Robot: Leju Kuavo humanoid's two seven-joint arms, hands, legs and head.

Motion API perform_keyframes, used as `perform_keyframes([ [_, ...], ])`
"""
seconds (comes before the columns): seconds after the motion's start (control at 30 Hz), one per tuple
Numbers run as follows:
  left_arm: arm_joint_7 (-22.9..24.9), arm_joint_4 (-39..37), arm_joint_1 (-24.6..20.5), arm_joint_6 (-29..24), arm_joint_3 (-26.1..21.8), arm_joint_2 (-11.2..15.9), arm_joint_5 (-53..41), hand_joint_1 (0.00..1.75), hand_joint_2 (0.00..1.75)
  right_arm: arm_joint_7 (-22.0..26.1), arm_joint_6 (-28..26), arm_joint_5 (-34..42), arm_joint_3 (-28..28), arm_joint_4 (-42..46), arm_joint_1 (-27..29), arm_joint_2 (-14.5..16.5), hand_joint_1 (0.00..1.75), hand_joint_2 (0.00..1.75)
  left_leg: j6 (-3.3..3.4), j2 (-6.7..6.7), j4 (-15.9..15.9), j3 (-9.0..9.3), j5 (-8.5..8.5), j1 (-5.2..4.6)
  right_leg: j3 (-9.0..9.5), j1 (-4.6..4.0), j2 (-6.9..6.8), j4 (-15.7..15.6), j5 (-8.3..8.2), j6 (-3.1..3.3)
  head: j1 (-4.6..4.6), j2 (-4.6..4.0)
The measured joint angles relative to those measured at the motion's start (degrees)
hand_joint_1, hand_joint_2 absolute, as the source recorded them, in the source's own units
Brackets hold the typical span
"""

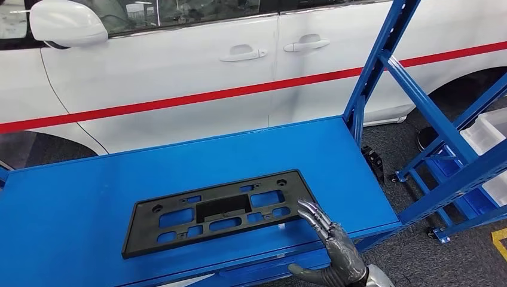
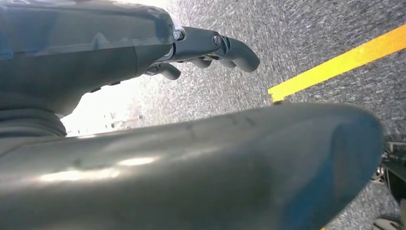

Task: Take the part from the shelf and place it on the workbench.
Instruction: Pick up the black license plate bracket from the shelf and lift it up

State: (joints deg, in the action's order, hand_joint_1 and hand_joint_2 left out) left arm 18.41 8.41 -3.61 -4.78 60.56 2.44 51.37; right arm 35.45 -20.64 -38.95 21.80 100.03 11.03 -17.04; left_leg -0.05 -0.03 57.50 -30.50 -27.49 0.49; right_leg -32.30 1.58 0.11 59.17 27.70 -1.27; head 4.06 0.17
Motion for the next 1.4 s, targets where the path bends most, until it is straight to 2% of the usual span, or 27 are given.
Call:
perform_keyframes([
  [0.1, 0.0, 0.0, -0.2, 0.0, 0.4, 0.0, 0.0, 0.0, 0.0, -2.0, -2.8, -4.8, 1.4, -0.6, -1.2, 1.2, 0.0, 1.75, -1.09, 0.0, 0.1, -0.06, -0.14, 0.1, -0.05, -0.24, 0.13, -0.5, 0.0, 1.22, 0.01, 0.0],
  [0.17, 0.1, 0.0, -0.3, 0.0, 0.6, 0.0, -0.1, 0.0, 0.0, -3.8, -4.8, -8.9, 2.5, -1.3, -2.5, 1.9, 0.0, 1.75, -1.6, 0.0, 2.4, -0.99, -1.84, 0.31, -0.02, -0.19, 0.03, -0.7, -0.2, 2.08, 0.01, 0.0],
  [0.2, 0.1, 0.0, -0.4, 0.0, 0.9, 0.0, -0.1, 0.0, 0.0, -4.8, -5.8, -10.9, 3.0, -1.7, -3.1, 2.3, 0.0, 1.75, -1.74, 0.01, 5.3, -2.3, -3.59, 0.37, -0.04, -0.21, -0.05, -0.8, -0.27, 2.39, 0.01, 0.0],
  [0.27, 0.1, 0.0, -0.5, 0.0, 1.3, 0.0, -0.2, 0.0, 0.0, -6.4, -7.1, -14.1, 4.2, -2.7, -4.1, 3.1, 0.0, 1.75, -1.88, 0.01, 13.5, -6.07, -7.41, 0.37, -0.21, -0.48, -0.14, -0.8, -0.29, 2.69, 0.01, 0.0],
  [0.3, 0.1, 0.0, -0.5, 0.0, 1.5, 0.0, -0.2, 0.0, 0.0, -6.8, -7.3, -14.8, 4.7, -3.2, -4.3, 3.4, 0.0, 1.75, -1.86, 0.01, 16.5, -7.48, -8.3, 0.36, -0.26, -0.64, -0.17, -0.7, -0.29, 2.73, 0.01, 0.0],
  [0.33, 0.2, 0.0, -0.5, 0.0, 1.6, 0.0, -0.2, 0.0, 0.0, -7.1, -7.5, -15.2, 5.2, -3.6, -4.5, 3.7, 0.0, 1.75, -1.74, 0.01, 17.4, -7.93, -8.03, 0.33, -0.26, -0.78, -0.18, -0.7, -0.28, 2.76, 0.01, 0.0],
  [0.37, 0.2, 0.0, -0.4, 0.0, 1.6, 0.1, -0.2, 0.0, 0.0, -7.2, -7.5, -15.4, 5.6, -4.0, -4.7, 3.9, 0.0, 1.75, -1.53, 0.01, 15.8, -7.15, -6.56, 0.28, -0.2, -0.88, -0.15, -0.7, -0.28, 2.77, 0.01, 0.0],
  [0.43, 0.2, 0.0, -0.5, 0.0, 1.7, 0.1, -0.2, 0.0, 0.0, -7.3, -7.6, -15.5, 6.2, -4.5, -5.2, 4.3, 0.0, 1.75, -0.81, 0.0, 7.7, -3.31, -2.43, 0.05, -0.01, -1.04, -0.09, -0.7, -0.24, 2.73, 0.01, 0.0],
  [0.47, 0.2, 0.0, -0.5, 0.0, 1.7, 0.2, -0.2, 0.0, 0.0, -7.4, -7.7, -15.5, 6.4, -4.7, -5.5, 4.4, 0.0, 1.75, -0.5, 0.0, 3.9, -1.56, -1.07, -0.11, 0.02, -1.14, -0.06, -0.6, -0.21, 2.62, 0.01, 0.0],
  [0.5, 0.2, 0.0, -0.6, 0.0, 1.7, 0.2, -0.2, 0.0, 0.0, -7.5, -7.8, -15.5, 6.6, -4.8, -5.7, 4.5, 0.0, 1.75, -0.25, -0.01, 1.4, -0.49, -0.43, -0.28, -0.01, -1.21, -0.06, -0.6, -0.21, 2.44, 0.01, 0.0],
  [0.6, 0.2, -0.1, -0.7, 0.0, 1.8, 0.3, -0.2, 0.0, 0.0, -8.2, -8.2, -16.5, 7.2, -5.3, -6.2, 4.7, 0.0, 1.75, 0.28, -0.03, 0.0, -0.1, -0.2, -0.38, -0.08, -1.24, -0.09, -0.7, -0.29, 1.58, 0.01, 0.0],
  [0.67, 0.2, -0.1, -0.7, 0.0, 2.0, 0.3, -0.2, 0.0, 0.0, -9.0, -8.6, -17.8, 7.9, -6.1, -7.0, 4.7, 0.0, 1.75, 0.91, 0.08, -0.6, 0.13, 0.32, -0.06, -0.67, -1.24, -0.08, 0.8, 0.94, 1.03, 0.0, 0.0],
  [0.7, 0.3, -0.1, -0.7, 0.0, 2.2, 0.3, -0.3, 0.0, 0.0, -9.4, -8.8, -18.2, 8.4, -6.7, -7.7, 4.8, 0.0, 1.75, 1.17, 0.17, -0.8, 0.2, 0.54, 0.1, -1.69, -1.19, -0.08, 3.1, 2.43, 0.81, -0.01, 0.0],
  [0.77, 0.4, -0.1, -0.8, 0.1, 2.6, 0.3, -0.3, 0.0, 0.0, -10.4, -9.1, -18.9, 9.6, -8.5, -9.2, 5.0, 0.0, 1.75, 1.36, 0.26, -0.8, 0.04, 0.66, 0.03, -5.01, -0.94, -0.08, 10.2, 6.0, 0.47, -0.01, 0.0],
  [0.8, 0.5, -0.1, -0.8, 0.2, 2.8, 0.3, -0.4, 0.0, 0.0, -11.0, -9.3, -19.2, 10.3, -9.7, -10.0, 5.2, 0.0, 1.75, 1.36, 0.27, -0.8, 0.01, 0.66, 0.01, -6.48, -0.79, -0.09, 13.3, 6.94, 0.32, -0.01, 0.0],
  [0.83, 0.6, -0.1, -0.8, 0.3, 3.0, 0.3, -0.4, 0.0, 0.0, -11.7, -9.6, -19.6, 11.0, -10.9, -10.9, 5.5, 0.0, 1.75, 1.34, 0.27, -0.8, 0.02, 0.65, -0.01, -7.17, -0.66, -0.1, 14.7, 6.84, 0.2, -0.01, 0.0],
  [0.87, 0.7, -0.1, -0.8, 0.3, 3.1, 0.4, -0.4, 0.0, 0.0, -12.3, -9.8, -20.0, 11.8, -12.1, -11.9, 5.9, 0.0, 1.75, 1.28, 0.25, -0.7, 0.07, 0.61, 0.0, -6.83, -0.52, -0.1, 14.0, 5.64, 0.13, -0.01, 0.0],
  [0.93, 0.8, -0.1, -0.9, 0.4, 3.5, 0.3, -0.3, 0.0, 0.0, -13.5, -10.2, -20.7, 13.0, -14.2, -14.1, 6.7, 0.0, 1.75, 0.93, 0.19, -0.5, 0.18, 0.38, 0.04, -3.62, -0.29, -0.11, 7.0, 1.67, 0.2, -0.02, 0.0],
  [1.0, 0.8, -0.1, -1.1, 0.4, 3.9, 0.3, -0.2, 0.0, 0.0, -14.4, -10.5, -21.3, 14.1, -16.3, -16.3, 7.7, 0.0, 1.75, 0.27, 0.16, 0.0, -0.11, 0.11, -0.14, -1.09, -0.41, -0.09, 1.0, -0.37, 0.59, -0.01, 0.0],
  [1.03, 0.8, -0.1, -1.2, 0.3, 4.1, 0.3, -0.1, 0.0, 0.0, -14.8, -10.6, -21.6, 14.7, -17.3, -17.3, 8.3, 0.0, 1.75, -0.07, 0.16, 0.1, -0.31, 0.07, -0.23, -0.8, -0.53, -0.06, 0.0, -0.38, 0.86, -0.01, 0.0],
  [1.1, 0.8, -0.1, -1.3, 0.2, 4.4, 0.3, 0.0, 0.0, 0.0, -15.4, -10.8, -22.3, 15.7, -19.3, -18.9, 9.4, 0.0, 1.75, -0.76, 0.17, 0.1, -0.49, 0.09, -0.17, -0.98, -0.7, -0.03, -0.1, -0.41, 1.54, 0.01, 0.0],
  [1.17, 0.8, -0.1, -1.4, 0.2, 4.6, 0.4, 0.2, 0.0, 0.0, -15.7, -11.0, -22.9, 16.5, -21.1, -20.4, 10.4, 0.0, 1.75, -1.4, 0.16, 1.4, -0.97, -0.96, 0.05, -0.9, -0.63, -0.08, -0.4, -0.59, 2.31, 0.01, 0.0],
  [1.2, 0.8, -0.1, -1.4, 0.1, 4.6, 0.4, 0.3, 0.0, 0.0, -15.9, -11.0, -23.2, 16.9, -21.9, -21.1, 10.9, 0.0, 1.75, -1.66, 0.16, 3.6, -1.97, -2.38, 0.12, -0.85, -0.57, -0.12, -0.6, -0.67, 2.63, 0.01, 0.0],
  [1.3, 0.8, -0.1, -1.3, 0.0, 4.8, 0.4, 0.6, 0.0, 0.0, -16.2, -11.2, -24.2, 18.1, -24.3, -22.6, 12.3, 0.0, 1.75, -2.1, 0.16, 15.0, -7.29, -7.43, 0.18, -0.86, -0.78, -0.21, -0.6, -0.64, 3.08, 0.01, 0.0],
  [1.33, 0.8, -0.1, -1.3, 0.0, 4.9, 0.5, 0.7, 0.0, 0.0, -16.4, -11.2, -24.6, 18.5, -25.2, -23.0, 12.6, 0.0, 1.75, -2.1, 0.16, 17.1, -8.37, -7.67, 0.18, -0.83, -0.87, -0.21, -0.6, -0.61, 3.13, 0.01, 0.0],
  [1.37, 0.8, -0.1, -1.3, 0.0, 4.9, 0.5, 0.8, 0.0, 0.0, -16.6, -11.2, -25.0, 18.9, -25.9, -23.3, 13.0, 0.0, 1.75, -2.03, 0.16, 16.8, -8.38, -6.75, 0.17, -0.76, -0.92, -0.18, -0.6, -0.59, 3.15, 0.01, 0.0],
  [1.4, 0.7, -0.1, -1.3, 0.0, 5.0, 0.5, 0.9, 0.0, 0.0, -16.8, -11.2, -25.3, 19.2, -26.6, -23.6, 13.4, 0.0, 1.75, -1.88, 0.16, 14.2, -7.29, -4.82, 0.17, -0.66, -0.95, -0.13, -0.5, -0.57, 3.16, 0.01, 0.0],
])
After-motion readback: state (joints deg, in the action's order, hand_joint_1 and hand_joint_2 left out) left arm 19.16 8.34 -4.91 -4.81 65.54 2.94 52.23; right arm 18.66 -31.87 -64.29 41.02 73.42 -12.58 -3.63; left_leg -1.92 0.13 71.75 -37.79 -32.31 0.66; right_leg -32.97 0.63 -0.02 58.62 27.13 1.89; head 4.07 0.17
